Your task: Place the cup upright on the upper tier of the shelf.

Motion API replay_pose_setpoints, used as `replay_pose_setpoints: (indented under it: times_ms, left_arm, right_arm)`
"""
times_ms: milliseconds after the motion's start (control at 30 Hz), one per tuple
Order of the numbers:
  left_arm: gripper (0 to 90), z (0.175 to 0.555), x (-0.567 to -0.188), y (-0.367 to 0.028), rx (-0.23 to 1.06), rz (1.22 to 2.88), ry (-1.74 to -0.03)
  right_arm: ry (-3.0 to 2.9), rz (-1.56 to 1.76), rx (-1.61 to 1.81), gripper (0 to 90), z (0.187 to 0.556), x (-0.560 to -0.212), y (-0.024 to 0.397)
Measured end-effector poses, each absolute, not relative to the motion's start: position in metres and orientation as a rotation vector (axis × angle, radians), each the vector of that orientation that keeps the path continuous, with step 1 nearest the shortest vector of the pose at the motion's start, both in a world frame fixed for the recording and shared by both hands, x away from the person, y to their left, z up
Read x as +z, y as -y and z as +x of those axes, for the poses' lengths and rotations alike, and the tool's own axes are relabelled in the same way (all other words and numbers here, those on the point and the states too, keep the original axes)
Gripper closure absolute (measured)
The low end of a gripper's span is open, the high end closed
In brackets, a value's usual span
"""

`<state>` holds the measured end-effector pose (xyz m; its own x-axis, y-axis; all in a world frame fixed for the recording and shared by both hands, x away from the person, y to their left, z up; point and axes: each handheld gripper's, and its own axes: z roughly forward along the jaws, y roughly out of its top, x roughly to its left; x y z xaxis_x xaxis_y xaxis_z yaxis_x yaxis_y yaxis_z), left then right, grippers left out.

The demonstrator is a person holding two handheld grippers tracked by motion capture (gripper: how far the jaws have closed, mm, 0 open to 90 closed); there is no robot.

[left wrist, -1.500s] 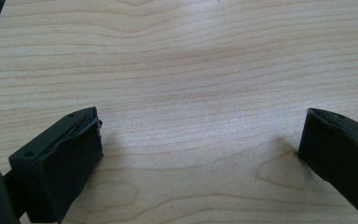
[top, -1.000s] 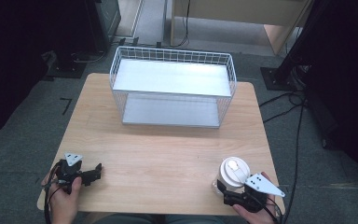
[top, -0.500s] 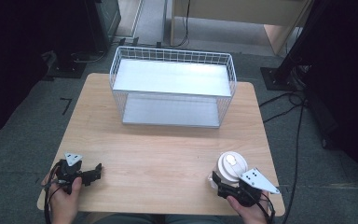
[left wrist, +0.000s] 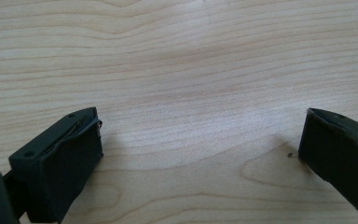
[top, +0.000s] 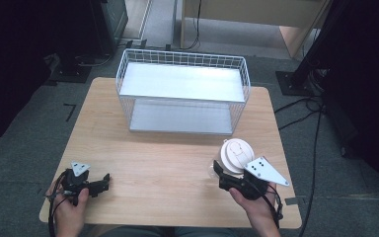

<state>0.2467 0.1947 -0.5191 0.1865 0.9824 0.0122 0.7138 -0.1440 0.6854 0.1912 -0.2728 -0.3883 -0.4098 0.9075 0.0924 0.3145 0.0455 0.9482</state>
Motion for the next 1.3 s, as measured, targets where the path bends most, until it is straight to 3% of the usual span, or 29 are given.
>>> replay_pose_setpoints:
  times_ms: [467,1300]
  left_arm:
    - [0.0,0.247,-0.519,-0.195,0.642,1.927,-1.583]
    - [0.0,0.247,-0.519,-0.194,0.638,1.932,-1.572]
  right_arm:
    - [-1.733,1.172,1.392,15.7,0.219,-0.356,0.247]
    - [-1.589,1.143,1.379,15.8,0.276,-0.296,0.238]
